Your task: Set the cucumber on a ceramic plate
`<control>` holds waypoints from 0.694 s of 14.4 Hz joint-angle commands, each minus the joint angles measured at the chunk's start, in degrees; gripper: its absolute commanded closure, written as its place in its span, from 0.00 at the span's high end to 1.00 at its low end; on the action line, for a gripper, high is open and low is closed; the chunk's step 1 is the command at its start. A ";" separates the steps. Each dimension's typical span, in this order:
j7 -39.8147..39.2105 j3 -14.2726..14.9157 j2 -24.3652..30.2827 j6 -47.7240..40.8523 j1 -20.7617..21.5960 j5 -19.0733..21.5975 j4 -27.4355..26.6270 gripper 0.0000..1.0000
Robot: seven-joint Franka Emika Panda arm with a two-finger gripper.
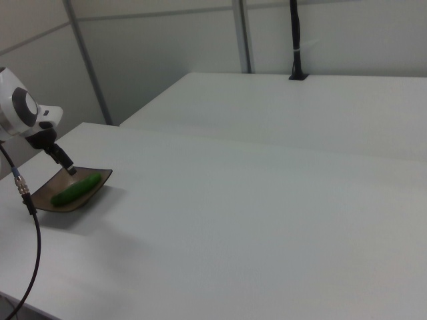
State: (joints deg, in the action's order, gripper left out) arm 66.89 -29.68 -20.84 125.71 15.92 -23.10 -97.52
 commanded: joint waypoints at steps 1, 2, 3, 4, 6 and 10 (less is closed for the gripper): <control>-10.69 3.66 4.04 -6.25 0.77 0.77 -1.96 1.00; -14.30 5.06 5.27 -7.31 0.95 1.65 -2.75 1.00; -17.64 6.55 6.67 -8.88 1.13 3.40 -3.63 1.00; -21.59 8.22 8.34 -10.55 1.13 5.50 -4.42 1.00; -29.59 12.78 11.42 -13.89 1.48 9.90 -5.66 1.00; -38.04 22.63 16.17 -14.87 1.57 15.09 -5.92 1.00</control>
State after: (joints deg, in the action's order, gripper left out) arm 35.07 -14.10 -10.27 111.67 16.17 -12.13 -100.48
